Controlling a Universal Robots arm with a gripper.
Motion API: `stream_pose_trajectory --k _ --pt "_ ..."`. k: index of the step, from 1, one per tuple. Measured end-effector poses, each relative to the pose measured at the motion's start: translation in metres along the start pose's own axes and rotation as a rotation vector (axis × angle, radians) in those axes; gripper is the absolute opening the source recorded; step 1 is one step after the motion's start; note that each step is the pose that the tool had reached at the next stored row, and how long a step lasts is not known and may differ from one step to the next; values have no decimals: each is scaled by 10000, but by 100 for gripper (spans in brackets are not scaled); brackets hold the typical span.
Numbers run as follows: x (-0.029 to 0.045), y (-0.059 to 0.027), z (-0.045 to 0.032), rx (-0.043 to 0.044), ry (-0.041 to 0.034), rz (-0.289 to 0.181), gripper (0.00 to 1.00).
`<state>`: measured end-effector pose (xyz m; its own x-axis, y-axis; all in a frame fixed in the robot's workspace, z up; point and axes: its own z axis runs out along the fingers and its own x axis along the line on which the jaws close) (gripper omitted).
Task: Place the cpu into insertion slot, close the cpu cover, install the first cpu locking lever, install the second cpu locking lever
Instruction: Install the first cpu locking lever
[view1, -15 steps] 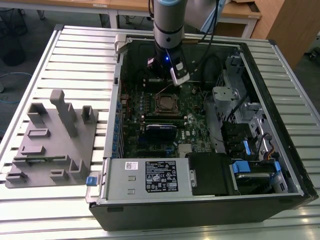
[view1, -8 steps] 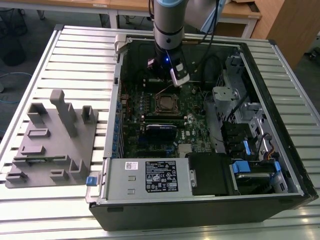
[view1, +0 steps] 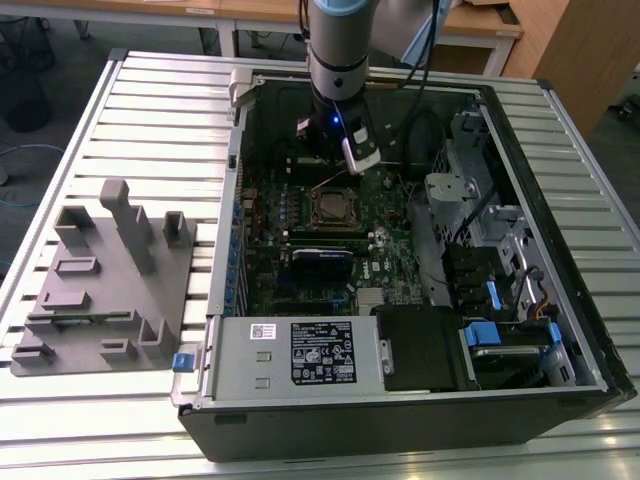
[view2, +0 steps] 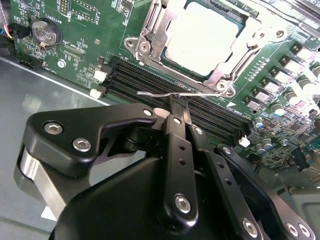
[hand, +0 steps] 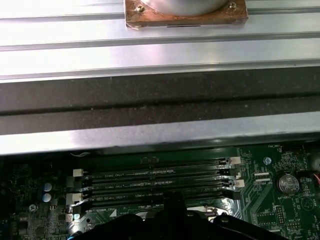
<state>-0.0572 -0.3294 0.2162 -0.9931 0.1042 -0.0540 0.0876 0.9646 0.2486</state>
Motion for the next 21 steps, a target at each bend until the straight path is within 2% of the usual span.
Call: stream_pose_trajectory --k 21 --pt "-40 -18 86 8 -24 101 11"
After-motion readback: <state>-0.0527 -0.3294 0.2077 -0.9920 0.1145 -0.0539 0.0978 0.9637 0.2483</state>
